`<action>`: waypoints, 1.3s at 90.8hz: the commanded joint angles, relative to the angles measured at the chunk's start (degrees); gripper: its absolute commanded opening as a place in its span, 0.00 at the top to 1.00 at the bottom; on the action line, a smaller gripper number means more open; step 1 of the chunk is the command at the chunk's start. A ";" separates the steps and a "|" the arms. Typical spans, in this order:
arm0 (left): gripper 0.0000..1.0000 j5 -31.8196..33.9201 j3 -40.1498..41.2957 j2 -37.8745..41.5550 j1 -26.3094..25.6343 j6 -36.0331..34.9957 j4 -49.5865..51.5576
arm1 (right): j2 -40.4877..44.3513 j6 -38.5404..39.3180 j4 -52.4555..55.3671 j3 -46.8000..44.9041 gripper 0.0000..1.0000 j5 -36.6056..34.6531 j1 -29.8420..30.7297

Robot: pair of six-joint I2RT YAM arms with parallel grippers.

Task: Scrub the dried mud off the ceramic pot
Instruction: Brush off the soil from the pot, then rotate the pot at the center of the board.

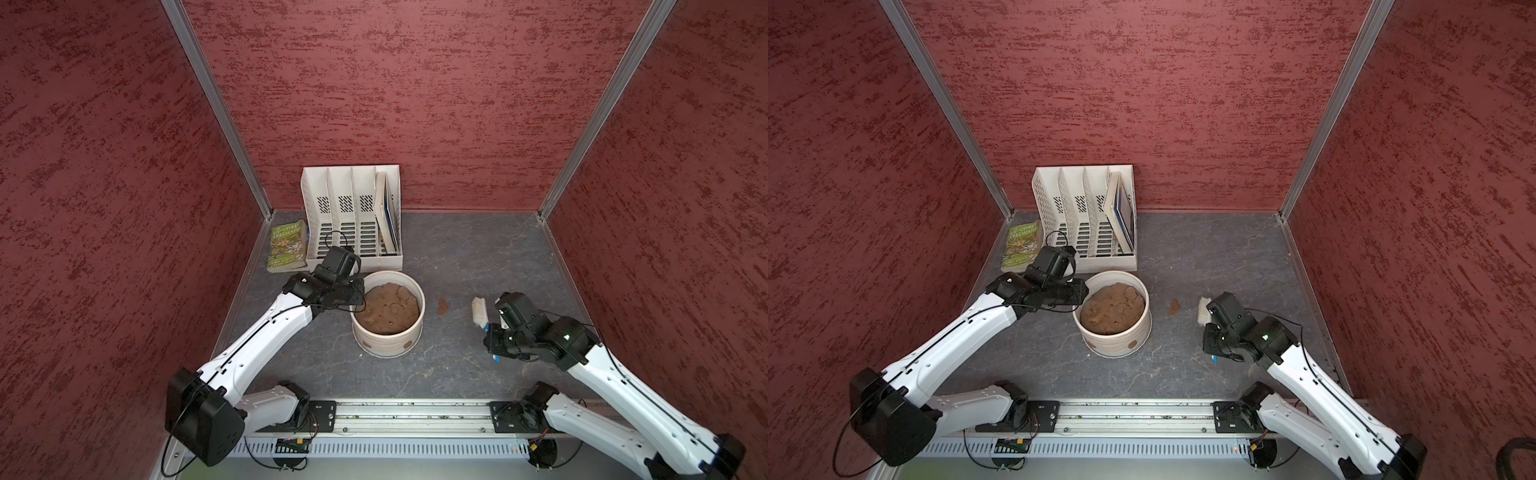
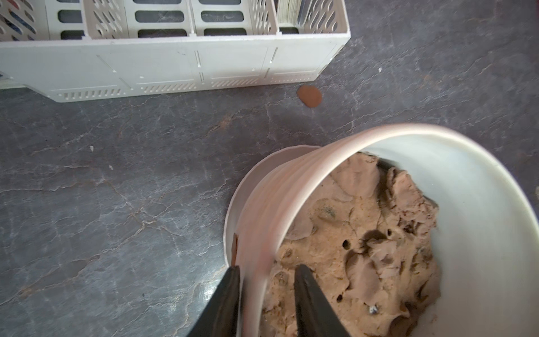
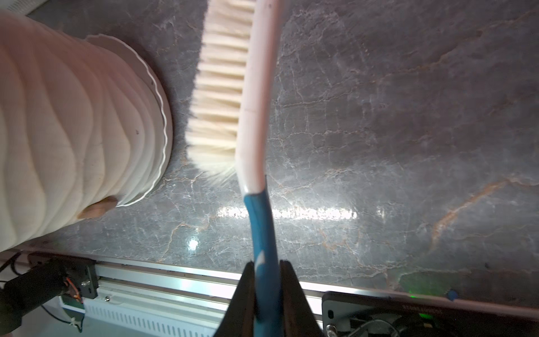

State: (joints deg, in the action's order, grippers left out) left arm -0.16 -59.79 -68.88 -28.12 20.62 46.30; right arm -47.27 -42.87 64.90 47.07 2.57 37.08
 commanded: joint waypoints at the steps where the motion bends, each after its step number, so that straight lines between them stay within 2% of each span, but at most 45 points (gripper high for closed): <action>1: 0.57 -2.10 -0.68 0.35 0.58 1.59 -3.53 | -0.71 -0.47 -3.48 -1.06 1.00 6.98 -0.04; 25: 0.50 -3.29 0.17 0.02 2.96 1.34 -6.09 | 2.44 -1.51 -19.19 -2.75 1.00 27.91 -8.45; 52: 0.46 -6.53 0.93 -1.85 5.06 1.48 -9.18 | 4.48 -9.37 -33.35 -7.00 1.00 40.75 -14.64; 59: 0.45 -7.90 0.61 -2.68 5.31 1.28 -10.03 | 5.00 -8.49 -32.12 -6.49 1.00 39.51 -14.94; 74: 0.45 -9.11 -0.59 -5.34 5.27 0.74 -11.20 | 3.35 -2.41 -19.78 -3.17 1.00 31.91 -14.95; 93: 0.45 -5.31 -2.01 -9.05 4.18 -0.03 -10.81 | 6.47 0.53 -11.61 -1.79 1.00 26.04 -14.25; 118: 0.46 -1.79 -4.11 -12.49 1.05 0.51 -13.13 | 5.45 2.70 -4.48 -1.31 1.00 15.18 -9.58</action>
State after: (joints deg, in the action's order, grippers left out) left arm -5.13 -61.65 -80.38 -26.11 21.58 35.90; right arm -41.32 -42.28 56.53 43.66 24.93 25.39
